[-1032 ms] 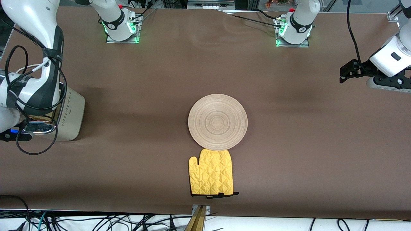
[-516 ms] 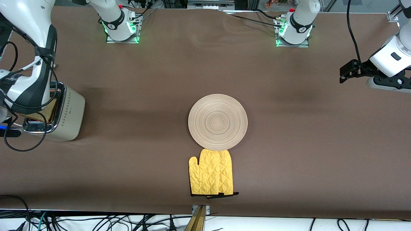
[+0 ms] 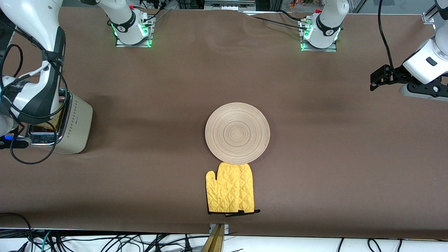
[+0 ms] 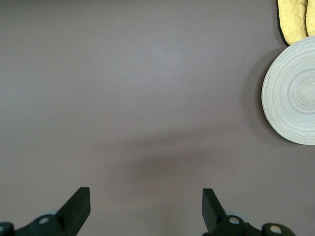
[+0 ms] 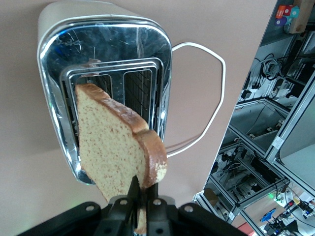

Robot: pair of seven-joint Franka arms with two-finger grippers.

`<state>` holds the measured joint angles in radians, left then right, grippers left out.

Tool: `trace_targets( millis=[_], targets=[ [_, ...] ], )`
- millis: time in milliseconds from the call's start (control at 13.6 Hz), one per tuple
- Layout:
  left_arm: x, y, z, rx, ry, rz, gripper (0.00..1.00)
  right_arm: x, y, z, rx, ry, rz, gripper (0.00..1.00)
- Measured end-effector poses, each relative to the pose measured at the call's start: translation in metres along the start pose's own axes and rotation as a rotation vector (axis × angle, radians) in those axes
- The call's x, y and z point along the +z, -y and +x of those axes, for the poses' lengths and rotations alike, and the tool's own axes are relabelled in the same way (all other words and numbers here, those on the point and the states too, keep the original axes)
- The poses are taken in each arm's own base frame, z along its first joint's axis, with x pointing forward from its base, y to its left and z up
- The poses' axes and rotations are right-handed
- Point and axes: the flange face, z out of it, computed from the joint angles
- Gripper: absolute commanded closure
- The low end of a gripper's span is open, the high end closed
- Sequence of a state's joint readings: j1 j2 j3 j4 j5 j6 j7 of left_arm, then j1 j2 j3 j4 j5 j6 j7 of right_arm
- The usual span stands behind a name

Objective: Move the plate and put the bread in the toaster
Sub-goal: 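Align the held bread over a toaster slot with the right gripper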

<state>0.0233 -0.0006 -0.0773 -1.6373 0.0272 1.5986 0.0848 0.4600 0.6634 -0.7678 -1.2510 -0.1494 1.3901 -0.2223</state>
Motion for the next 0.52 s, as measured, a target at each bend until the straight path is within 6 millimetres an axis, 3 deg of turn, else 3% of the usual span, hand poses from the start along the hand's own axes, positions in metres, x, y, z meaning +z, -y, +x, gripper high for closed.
trace_targets(
  millis=[516],
  targets=[
    [0.0, 0.0, 0.0, 0.0, 0.0, 0.0, 0.0, 0.011, -0.024, 0.001, 0.033, 0.005, -0.01, 1.0]
  ],
)
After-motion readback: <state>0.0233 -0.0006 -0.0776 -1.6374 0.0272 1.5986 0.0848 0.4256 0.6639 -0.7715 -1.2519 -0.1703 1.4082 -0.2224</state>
